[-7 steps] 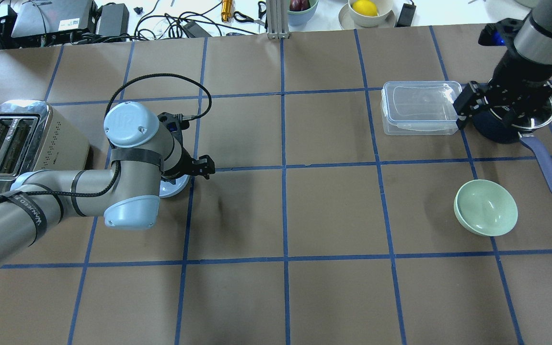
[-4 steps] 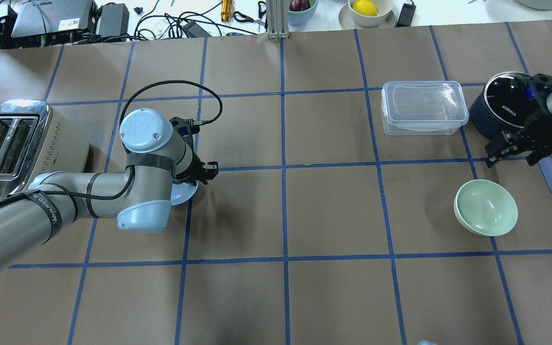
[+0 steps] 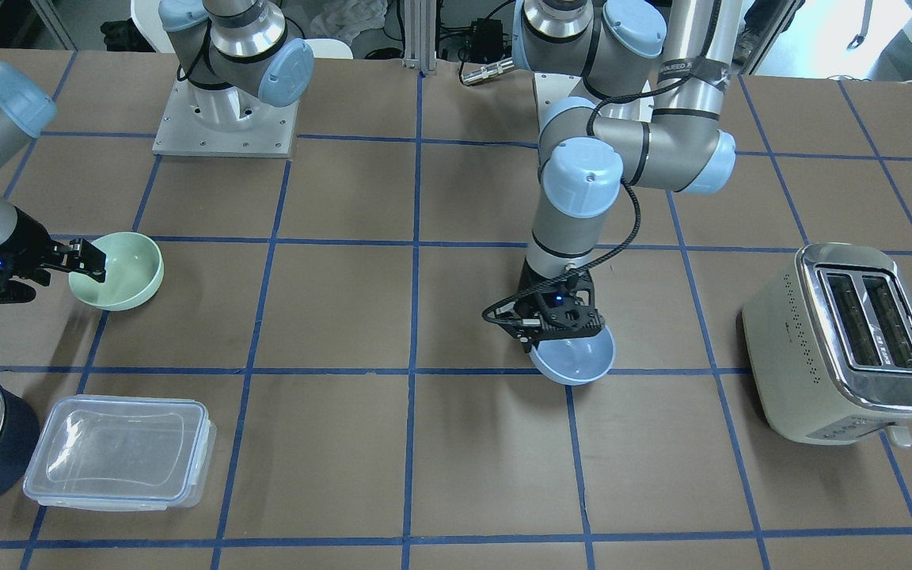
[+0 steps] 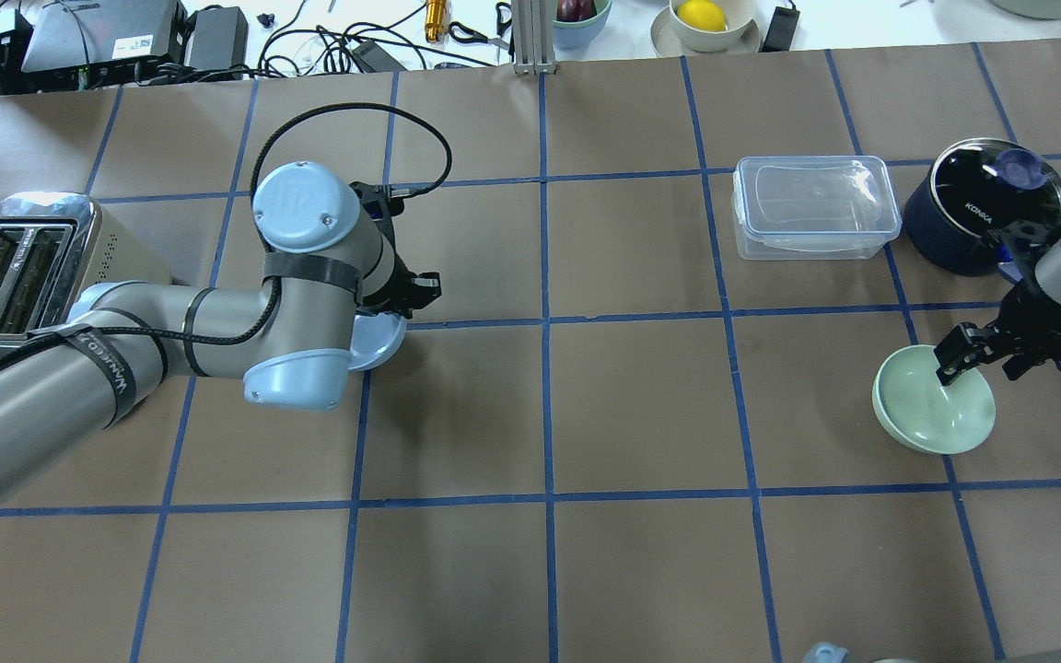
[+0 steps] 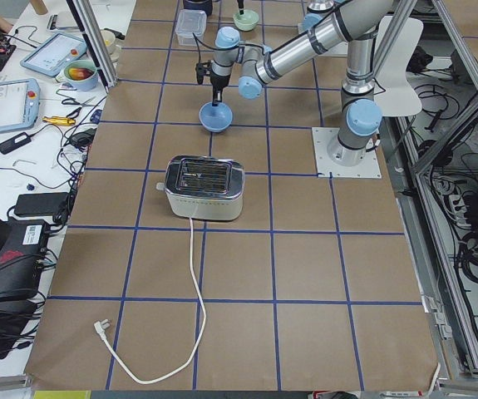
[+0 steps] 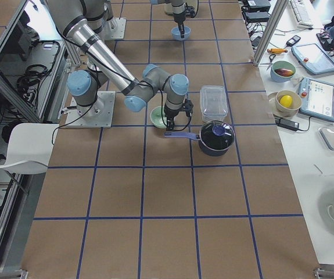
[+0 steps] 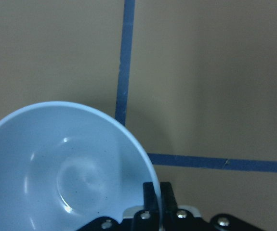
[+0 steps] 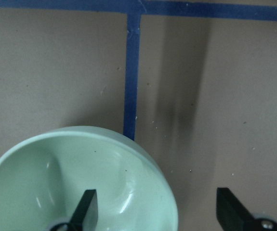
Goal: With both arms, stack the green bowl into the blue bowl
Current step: 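Grasp blue bowl rim with left gripper while right gripper grasps green bowl, then place blue bowl at table center with left gripper while right lifts green bowl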
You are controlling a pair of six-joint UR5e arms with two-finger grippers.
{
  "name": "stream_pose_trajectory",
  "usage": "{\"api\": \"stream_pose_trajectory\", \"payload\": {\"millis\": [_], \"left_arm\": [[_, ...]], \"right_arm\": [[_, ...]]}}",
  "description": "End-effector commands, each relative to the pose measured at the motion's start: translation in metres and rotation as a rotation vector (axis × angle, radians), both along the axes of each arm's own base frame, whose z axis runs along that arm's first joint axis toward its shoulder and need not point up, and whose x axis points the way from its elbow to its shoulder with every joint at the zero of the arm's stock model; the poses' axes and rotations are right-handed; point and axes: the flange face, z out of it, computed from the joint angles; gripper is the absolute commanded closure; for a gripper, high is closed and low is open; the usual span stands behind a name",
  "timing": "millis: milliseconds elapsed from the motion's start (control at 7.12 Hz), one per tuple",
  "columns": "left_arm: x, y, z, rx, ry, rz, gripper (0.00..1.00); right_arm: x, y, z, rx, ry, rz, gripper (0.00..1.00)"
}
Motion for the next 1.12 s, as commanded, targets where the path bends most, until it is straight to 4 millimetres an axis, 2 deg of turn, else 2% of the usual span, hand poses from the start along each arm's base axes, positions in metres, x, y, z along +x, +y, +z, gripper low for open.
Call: {"api": "stream_pose_trajectory", "payload": {"millis": [0, 140, 281, 421, 561, 702, 842, 982], "left_arm": [[-0.128, 0.031, 0.028, -0.008, 0.070, 0.062, 1.00], [-0.163, 0.047, 0.025, 0.016, 0.087, 0.100, 1.00], [-0.174, 0.052, 0.015, 0.030, 0.078, 0.100, 1.00], [-0.175, 0.050, 0.002, 0.043, 0.066, 0.089, 1.00], [-0.180, 0.041, 0.003, 0.026, 0.076, 0.087, 0.92], [-0.183, 0.034, 0.006, 0.017, 0.082, 0.088, 0.01], [-0.174, 0.018, 0.029, -0.029, 0.084, 0.022, 0.00], [-0.140, -0.011, 0.062, -0.061, 0.061, -0.039, 0.00]], "right_arm": [[-0.003, 0.001, -0.005, 0.020, 0.008, 0.060, 0.64], [-0.002, 0.002, -0.005, 0.022, 0.006, 0.055, 0.90], [-0.002, 0.002, -0.005, 0.025, 0.004, 0.055, 1.00], [-0.002, 0.002, -0.004, 0.024, 0.005, 0.054, 1.00], [-0.002, 0.002, -0.004, 0.024, 0.005, 0.054, 1.00], [-0.002, 0.001, -0.004, 0.018, 0.006, 0.047, 1.00], [0.000, -0.003, 0.006, -0.010, 0.008, 0.028, 1.00], [0.013, -0.020, 0.028, -0.071, -0.028, -0.007, 1.00]]}}
